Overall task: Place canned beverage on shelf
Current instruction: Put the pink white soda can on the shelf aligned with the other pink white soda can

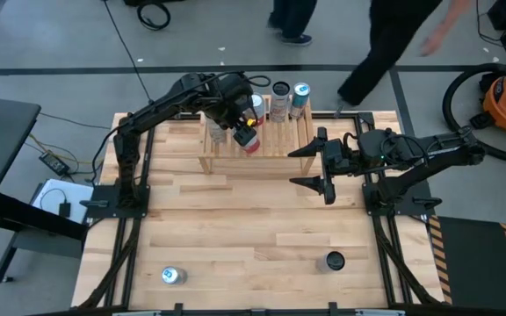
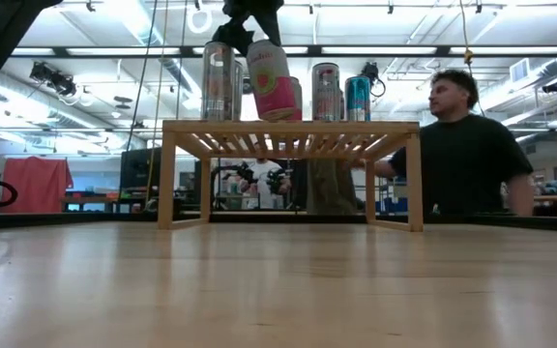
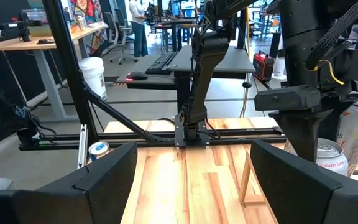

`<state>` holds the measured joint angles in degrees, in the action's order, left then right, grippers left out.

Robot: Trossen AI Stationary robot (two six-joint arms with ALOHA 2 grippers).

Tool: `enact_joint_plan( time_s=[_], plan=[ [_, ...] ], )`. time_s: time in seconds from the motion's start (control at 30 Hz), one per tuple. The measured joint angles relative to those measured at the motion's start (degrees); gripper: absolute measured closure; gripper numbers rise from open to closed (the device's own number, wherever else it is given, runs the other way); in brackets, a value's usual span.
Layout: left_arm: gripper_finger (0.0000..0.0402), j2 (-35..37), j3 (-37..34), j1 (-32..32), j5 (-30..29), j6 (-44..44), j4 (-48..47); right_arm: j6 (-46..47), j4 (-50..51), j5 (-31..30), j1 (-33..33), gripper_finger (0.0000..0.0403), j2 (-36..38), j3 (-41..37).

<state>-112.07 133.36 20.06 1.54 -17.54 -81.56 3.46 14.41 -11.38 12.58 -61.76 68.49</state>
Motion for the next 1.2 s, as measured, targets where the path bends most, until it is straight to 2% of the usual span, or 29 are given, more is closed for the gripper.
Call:
enact_joint_plan(
  time_s=[0.93, 1.2],
  plan=[
    [0.0122, 0.02, -0.02, -0.03, 0.02, -2.75, -0.94, 1.31, 0.39, 0.67, 0.04, 0.0079, 0.0, 0.0],
    [0.0091, 0.04, -0.04, -0.08, 0.04, -2.97, -1.1, 1.31, 0.37, 0.66, 0.04, 0.0079, 0.0, 0.0]
  ],
)
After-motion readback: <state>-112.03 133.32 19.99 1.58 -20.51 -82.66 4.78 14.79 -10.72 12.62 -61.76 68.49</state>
